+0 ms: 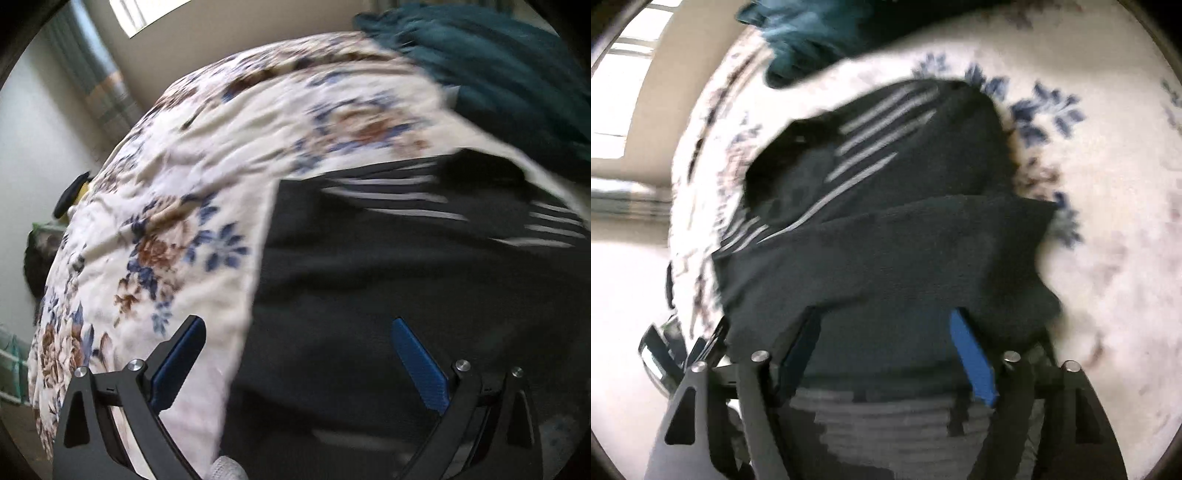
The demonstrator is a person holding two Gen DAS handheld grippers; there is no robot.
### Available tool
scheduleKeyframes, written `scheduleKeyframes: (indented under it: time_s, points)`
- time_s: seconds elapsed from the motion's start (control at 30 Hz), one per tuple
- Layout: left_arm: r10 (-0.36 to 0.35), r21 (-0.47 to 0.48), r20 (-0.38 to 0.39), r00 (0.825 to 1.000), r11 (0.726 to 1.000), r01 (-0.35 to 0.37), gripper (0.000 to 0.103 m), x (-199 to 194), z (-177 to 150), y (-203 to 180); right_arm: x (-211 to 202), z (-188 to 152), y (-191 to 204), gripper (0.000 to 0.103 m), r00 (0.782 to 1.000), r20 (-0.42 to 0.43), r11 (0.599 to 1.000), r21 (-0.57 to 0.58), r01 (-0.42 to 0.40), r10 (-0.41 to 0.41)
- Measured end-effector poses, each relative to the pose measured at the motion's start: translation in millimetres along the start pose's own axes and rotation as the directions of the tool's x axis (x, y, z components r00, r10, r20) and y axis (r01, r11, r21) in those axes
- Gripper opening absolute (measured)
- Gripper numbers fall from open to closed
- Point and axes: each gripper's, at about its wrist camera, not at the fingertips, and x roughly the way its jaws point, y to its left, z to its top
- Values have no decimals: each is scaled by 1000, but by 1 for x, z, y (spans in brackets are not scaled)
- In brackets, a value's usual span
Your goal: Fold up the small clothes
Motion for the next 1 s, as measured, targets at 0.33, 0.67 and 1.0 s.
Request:
scheduleKeyframes:
  time_s: [0.33,0.67,1.0]
  points:
    - [-154,107,-157,975,979,172,103,-123,-113,-156,-99,-45,-85,97,976,19,976,-33,216,-216]
    - [-125,97,-438,890,978,185,103,-149,-242,-320,-104,-4,-145,99,983,-105,969,-211,127,-152]
    - [-151,108,-349,925,974,199,41,-142,-285,-341,-42,33,-160,99,972,-233,966,-257,-26,-36]
